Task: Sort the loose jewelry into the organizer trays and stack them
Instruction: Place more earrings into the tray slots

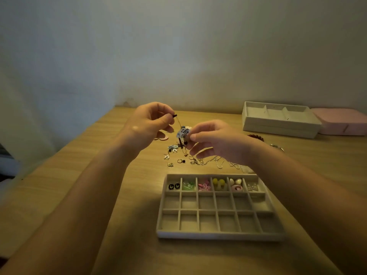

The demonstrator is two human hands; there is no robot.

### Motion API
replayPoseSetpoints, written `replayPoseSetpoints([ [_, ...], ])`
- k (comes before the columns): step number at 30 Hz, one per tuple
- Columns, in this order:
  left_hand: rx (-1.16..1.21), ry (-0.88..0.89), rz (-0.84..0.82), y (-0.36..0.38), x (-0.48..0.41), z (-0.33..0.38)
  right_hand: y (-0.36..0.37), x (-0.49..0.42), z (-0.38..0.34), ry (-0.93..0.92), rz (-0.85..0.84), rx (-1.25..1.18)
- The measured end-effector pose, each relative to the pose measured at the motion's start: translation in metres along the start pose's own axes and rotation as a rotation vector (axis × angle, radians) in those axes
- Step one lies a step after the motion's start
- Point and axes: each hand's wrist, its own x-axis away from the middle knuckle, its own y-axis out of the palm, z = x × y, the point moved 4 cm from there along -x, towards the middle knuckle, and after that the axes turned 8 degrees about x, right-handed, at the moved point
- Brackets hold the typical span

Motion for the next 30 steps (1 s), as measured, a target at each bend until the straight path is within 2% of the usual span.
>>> replayPoseSetpoints([
  [5,0.155,-0.072,-0.020,0.006,0.014,0.003,0.001,0.019,-0.002,0.025,-0.007,-0.046],
  [9,0.194,-0.081,-0.040,0.016,0.019,0.010,0.014,0.019,-0.003,0.041,0.099,0.009],
  [11,0.201,-0.079,-0.045,0.019,0.021,0.015,0.022,0.020,-0.005,0.041,0.093,0.029],
  [17,0.312,-0.112,-0.090,0.025,0.025,0.015,0.029,0.028,-0.007,-0.046,0.122,0.071],
  [25,0.277,-0.138,-0.030,0.019,0.024,-0.003,0.018,0.041,-0.001,0.012,-0.011,-0.030],
  [30,0.267,-0.161,-0.010,0.020,0.024,-0.014,0.007,0.039,0.004,0.037,0.034,-0.014],
])
